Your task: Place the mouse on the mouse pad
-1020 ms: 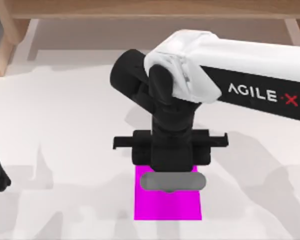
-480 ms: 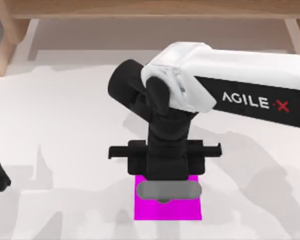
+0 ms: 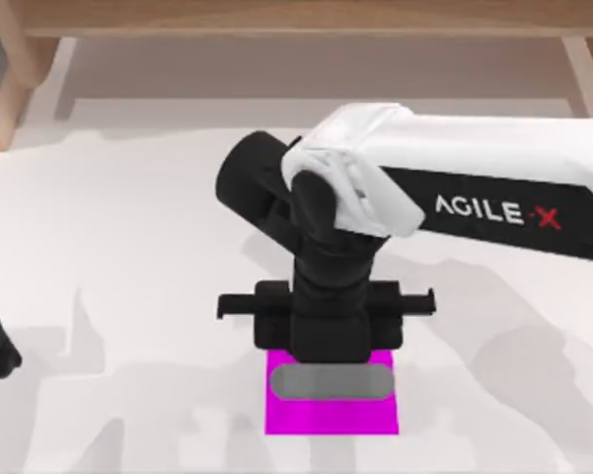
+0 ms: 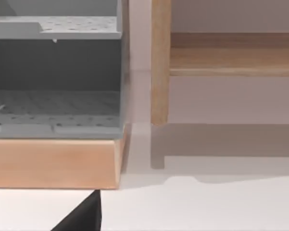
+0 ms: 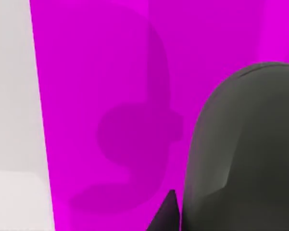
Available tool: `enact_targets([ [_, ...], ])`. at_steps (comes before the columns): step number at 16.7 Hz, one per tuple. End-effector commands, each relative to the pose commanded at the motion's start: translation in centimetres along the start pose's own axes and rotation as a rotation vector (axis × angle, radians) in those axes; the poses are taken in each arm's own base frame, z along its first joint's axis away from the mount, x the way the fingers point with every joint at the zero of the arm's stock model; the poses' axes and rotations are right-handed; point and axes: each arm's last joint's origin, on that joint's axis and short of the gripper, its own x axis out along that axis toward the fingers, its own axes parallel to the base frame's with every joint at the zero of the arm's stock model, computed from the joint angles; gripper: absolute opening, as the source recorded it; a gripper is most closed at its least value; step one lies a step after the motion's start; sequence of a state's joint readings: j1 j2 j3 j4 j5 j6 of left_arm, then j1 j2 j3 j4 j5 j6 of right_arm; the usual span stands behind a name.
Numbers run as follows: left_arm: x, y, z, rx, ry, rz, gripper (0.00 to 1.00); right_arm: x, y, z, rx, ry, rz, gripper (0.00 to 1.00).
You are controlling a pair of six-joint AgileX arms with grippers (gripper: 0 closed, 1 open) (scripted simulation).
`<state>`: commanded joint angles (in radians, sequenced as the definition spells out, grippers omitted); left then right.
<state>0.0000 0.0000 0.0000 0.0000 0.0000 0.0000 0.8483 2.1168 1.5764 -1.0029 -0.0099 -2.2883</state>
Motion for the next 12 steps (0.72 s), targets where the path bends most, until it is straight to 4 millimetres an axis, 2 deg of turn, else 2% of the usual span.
enact_targets([
  [3,0.00,0.00,0.00,0.000,0.000,0.000,1.00,1.09,0.29,-0.17,0.009,0.012,0.031,0.00],
  [7,0.00,0.00,0.00,0.000,0.000,0.000,1.00,1.18,0.30,-0.17,0.009,0.011,0.033,0.00],
  [12,0.00,0.00,0.00,0.000,0.000,0.000,1.00,1.18,0.30,-0.17,0.009,0.011,0.033,0.38],
])
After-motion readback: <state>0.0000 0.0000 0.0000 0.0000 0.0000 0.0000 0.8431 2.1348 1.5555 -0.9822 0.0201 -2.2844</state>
